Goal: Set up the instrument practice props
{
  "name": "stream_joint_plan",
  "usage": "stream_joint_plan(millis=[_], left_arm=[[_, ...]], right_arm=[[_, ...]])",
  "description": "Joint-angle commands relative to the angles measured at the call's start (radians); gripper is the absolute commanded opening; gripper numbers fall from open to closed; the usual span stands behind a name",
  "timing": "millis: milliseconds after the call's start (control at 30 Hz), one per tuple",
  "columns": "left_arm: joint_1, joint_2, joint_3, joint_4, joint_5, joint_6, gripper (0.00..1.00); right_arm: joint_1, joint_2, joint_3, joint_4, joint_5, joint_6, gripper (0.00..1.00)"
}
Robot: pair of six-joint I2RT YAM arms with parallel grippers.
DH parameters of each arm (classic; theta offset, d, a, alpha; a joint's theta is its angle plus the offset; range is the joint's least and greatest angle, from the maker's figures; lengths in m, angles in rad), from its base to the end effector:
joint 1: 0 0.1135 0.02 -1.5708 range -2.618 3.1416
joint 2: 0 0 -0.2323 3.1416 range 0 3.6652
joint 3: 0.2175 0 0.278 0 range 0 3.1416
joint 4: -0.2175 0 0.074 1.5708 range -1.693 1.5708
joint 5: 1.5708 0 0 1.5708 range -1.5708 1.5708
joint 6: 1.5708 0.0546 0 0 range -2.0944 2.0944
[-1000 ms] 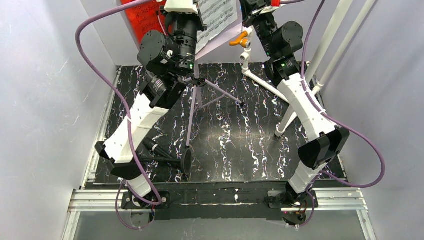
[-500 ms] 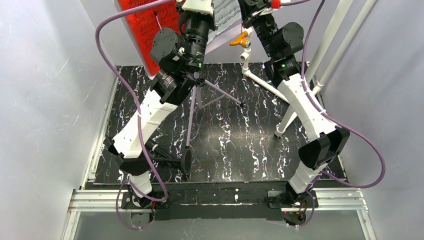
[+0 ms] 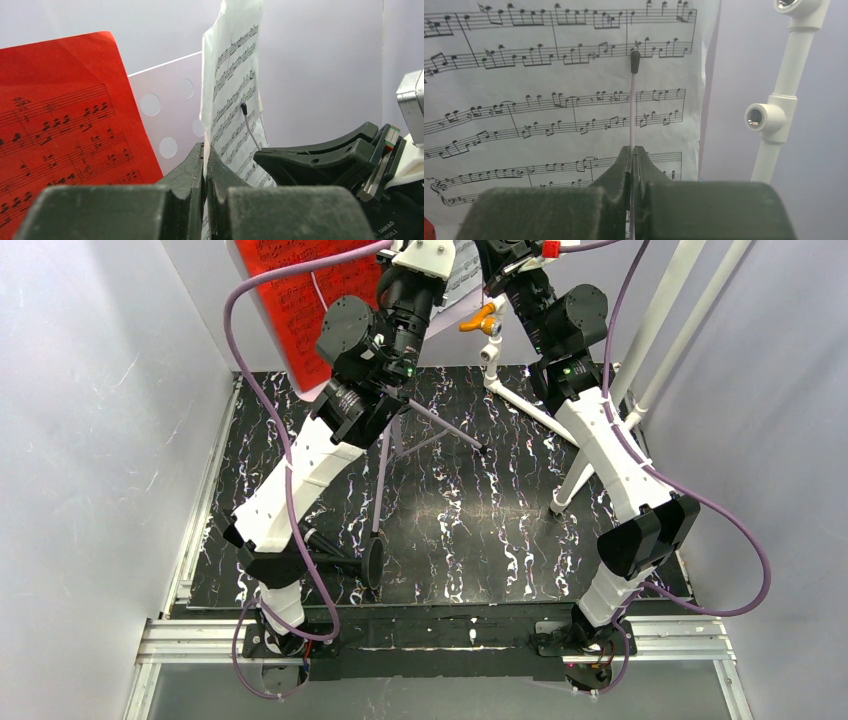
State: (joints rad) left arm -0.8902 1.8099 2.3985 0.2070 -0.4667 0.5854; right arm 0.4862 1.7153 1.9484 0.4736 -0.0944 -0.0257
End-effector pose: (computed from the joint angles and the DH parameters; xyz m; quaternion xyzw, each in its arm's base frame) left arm 0.2415 -0.2592 0.6275 0.0889 0.4161 -0.0504 0.9036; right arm 0.3524 0.1921 0.5478 -0.1473 0.3938 0.2263 0.8787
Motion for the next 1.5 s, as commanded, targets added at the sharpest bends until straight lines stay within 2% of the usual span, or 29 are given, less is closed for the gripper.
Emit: stream_joint_plan(millis=[0, 333, 467, 533, 600, 733, 933, 1067, 1233, 1367, 1467], left_arm=[[0.003, -0.034, -0.017, 0.029, 0.028, 0.046, 0.0], [0.003, -0.068, -0.07, 0.003, 0.067, 0.067, 0.0], [0.004, -0.061, -0.059, 0.005, 0.055, 0.062, 0.01], [0.004, -0.059, -0.051, 0.005, 0.049, 0.06, 0.1], [0.003, -0.058, -0.041, 0.005, 0.043, 0.055, 0.25], [0.003, -0.063, -0.031, 0.001, 0.028, 0.028, 0.45], [0.003, -0.146, -0.075, -0.071, 0.088, -0.122, 0.62], [0.003, -0.212, -0.058, -0.252, 0.17, -0.289, 0.75], [0.002, -0.333, -0.098, -0.464, 0.33, -0.468, 0.94], [0.003, -0.505, -0.247, -0.565, 0.441, -0.551, 0.98], [0.003, -0.646, -0.376, -0.617, 0.513, -0.605, 0.98]], right_arm=[[0.01, -0.047, 0.014, 0.038, -0.053, 0.018, 0.01], [0.009, -0.041, 0.015, 0.035, -0.048, 0.045, 0.01], [0.009, -0.044, 0.014, 0.029, -0.05, 0.056, 0.08], [0.009, -0.048, 0.013, 0.02, -0.048, 0.056, 0.12], [0.009, -0.053, 0.009, 0.012, -0.044, 0.056, 0.18], [0.009, -0.077, -0.012, 0.002, -0.035, 0.06, 0.43], [0.009, -0.132, -0.043, -0.047, -0.022, 0.061, 0.64], [0.009, -0.178, -0.049, -0.147, -0.005, 0.078, 0.78], [0.009, -0.247, -0.067, -0.334, -0.023, 0.105, 0.89], [0.009, -0.315, -0.125, -0.487, -0.08, 0.075, 0.98], [0.012, -0.374, -0.196, -0.598, -0.139, 0.029, 0.98]])
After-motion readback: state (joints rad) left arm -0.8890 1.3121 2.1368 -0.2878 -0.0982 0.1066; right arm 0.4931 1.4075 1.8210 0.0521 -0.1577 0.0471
